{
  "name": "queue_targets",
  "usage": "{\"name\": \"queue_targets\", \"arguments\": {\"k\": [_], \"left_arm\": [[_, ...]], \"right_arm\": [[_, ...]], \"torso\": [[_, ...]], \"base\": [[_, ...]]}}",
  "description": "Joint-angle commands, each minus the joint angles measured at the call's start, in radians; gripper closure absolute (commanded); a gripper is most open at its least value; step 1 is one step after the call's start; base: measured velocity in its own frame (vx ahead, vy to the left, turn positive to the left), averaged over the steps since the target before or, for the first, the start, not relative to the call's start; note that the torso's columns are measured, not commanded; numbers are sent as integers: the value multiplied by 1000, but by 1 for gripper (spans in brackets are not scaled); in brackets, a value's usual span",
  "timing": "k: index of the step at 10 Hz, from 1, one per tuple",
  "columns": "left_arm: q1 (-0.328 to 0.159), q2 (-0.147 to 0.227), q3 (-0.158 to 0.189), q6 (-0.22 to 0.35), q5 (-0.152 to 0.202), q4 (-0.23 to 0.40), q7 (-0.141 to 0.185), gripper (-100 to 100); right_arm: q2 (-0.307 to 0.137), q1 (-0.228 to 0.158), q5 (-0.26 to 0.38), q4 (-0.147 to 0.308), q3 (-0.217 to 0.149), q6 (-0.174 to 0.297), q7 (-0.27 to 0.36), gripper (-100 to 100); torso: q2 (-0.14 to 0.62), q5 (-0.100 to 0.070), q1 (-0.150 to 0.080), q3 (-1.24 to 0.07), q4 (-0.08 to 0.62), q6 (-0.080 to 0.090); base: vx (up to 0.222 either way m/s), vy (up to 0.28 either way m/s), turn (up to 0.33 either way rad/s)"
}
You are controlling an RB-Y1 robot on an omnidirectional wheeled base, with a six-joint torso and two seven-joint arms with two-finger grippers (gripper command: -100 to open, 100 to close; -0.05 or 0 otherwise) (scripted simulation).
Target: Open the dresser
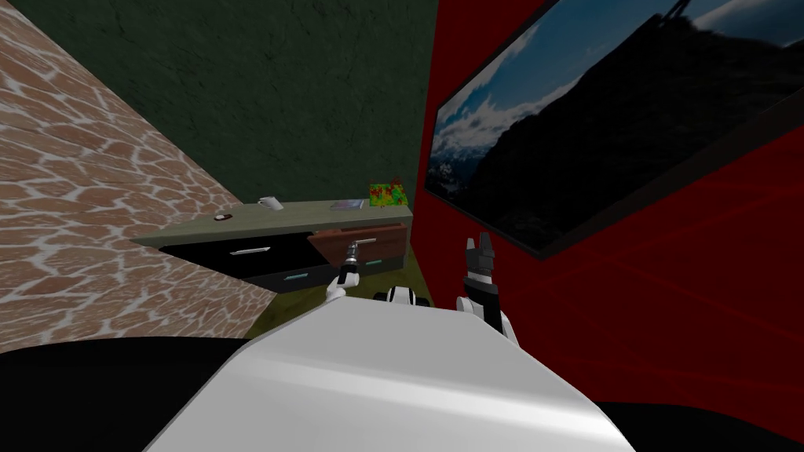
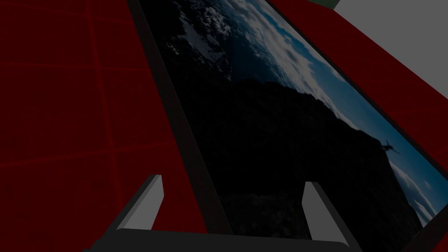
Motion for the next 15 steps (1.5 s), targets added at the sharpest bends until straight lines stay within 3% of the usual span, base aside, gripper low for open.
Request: {"name": "queue_targets", "arguments": {"k": [1, 2, 4, 5, 7, 8, 10, 11, 14, 15], "left_arm": [[-25, 6, -1, -5, 3, 73, 2, 100], [-84, 32, 7, -18, 13, 114, 8, 100], [-84, 32, 7, -18, 13, 148, 8, 100], [-138, 58, 15, -31, 23, 177, 13, 100], [-143, 58, 15, -31, 23, 223, 13, 100], [-199, 84, 23, -44, 33, 265, 19, 100], [-201, 84, 23, -44, 33, 298, 19, 100], [-250, 110, 31, -58, 43, 326, 24, 100], [-260, 110, 31, -58, 43, 373, 24, 100], [-262, 111, 33, -60, 43, 361, 24, 100]], "right_arm": [[0, 0, 0, 0, 0, 0, 0, 0], [0, 0, 0, 0, 0, 0, 0, 0], [0, 0, 0, 0, 0, 0, 0, 0], [0, 0, 0, 0, 0, 0, 0, 0], [0, 0, 0, 0, 0, 0, 0, 0], [0, 0, 0, 0, 0, 0, 0, 0], [0, 0, 0, 0, 0, 0, 0, 0], [0, 0, 0, 0, 0, 0, 0, 0], [0, 0, 0, 0, 0, 0, 0, 0], [0, 0, 0, 0, 0, 0, 0, 0]], "torso": [[2, 0, -2, 2, 0, 0], [0, 3, 1, 1, -3, 1], [2, 0, -1, 1, 1, 0], [-1, 0, 1, 0, -1, -1], [4, -2, -2, 2, 3, -2], [0, 0, 0, 1, 0, -2], [5, -3, -1, 3, 3, -2], [3, -2, 0, 2, 3, -3], [8, -6, -4, 5, 8, -2], [5, -4, -2, 3, 5, -3]], "base": [[-52, -21, 8], [-112, -38, -10], [-83, -27, -19], [-103, -34, -20], [-63, -34, 0], [-90, -54, -15], [-68, -31, -6], [-88, -45, -20], [-47, -22, -4], [0, 0, 0]]}}
